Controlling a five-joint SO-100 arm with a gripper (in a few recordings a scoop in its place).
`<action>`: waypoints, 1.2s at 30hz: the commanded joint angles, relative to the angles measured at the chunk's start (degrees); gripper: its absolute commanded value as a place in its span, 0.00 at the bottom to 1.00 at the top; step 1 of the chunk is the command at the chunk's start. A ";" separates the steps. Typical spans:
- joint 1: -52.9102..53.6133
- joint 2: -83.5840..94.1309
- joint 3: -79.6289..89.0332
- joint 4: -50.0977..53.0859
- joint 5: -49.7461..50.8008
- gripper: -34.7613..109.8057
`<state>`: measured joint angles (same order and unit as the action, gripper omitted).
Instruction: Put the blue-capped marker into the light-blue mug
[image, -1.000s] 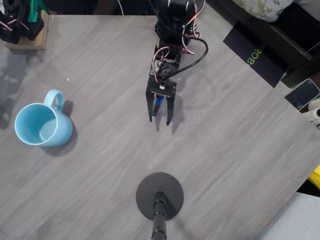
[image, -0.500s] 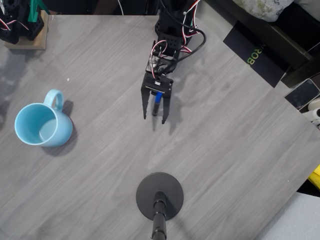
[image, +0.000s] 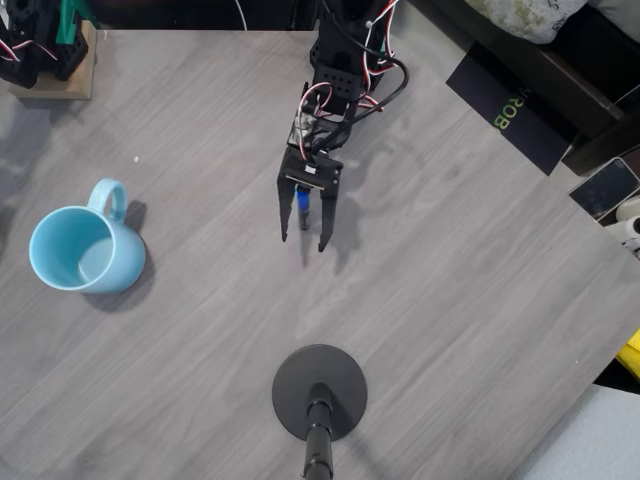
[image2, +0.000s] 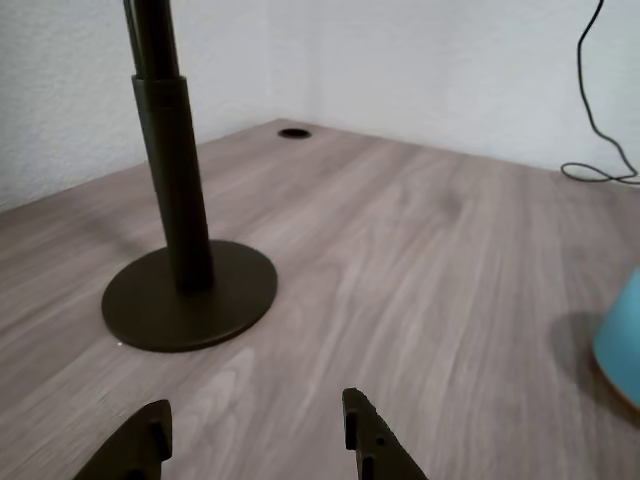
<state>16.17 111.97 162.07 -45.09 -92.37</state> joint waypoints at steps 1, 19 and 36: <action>-0.62 -0.09 -1.58 -0.26 -4.48 0.43; 1.76 1.49 -6.15 4.48 -4.48 0.43; 1.58 5.89 -1.93 5.01 -4.66 0.43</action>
<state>18.02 114.52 159.26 -40.34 -92.37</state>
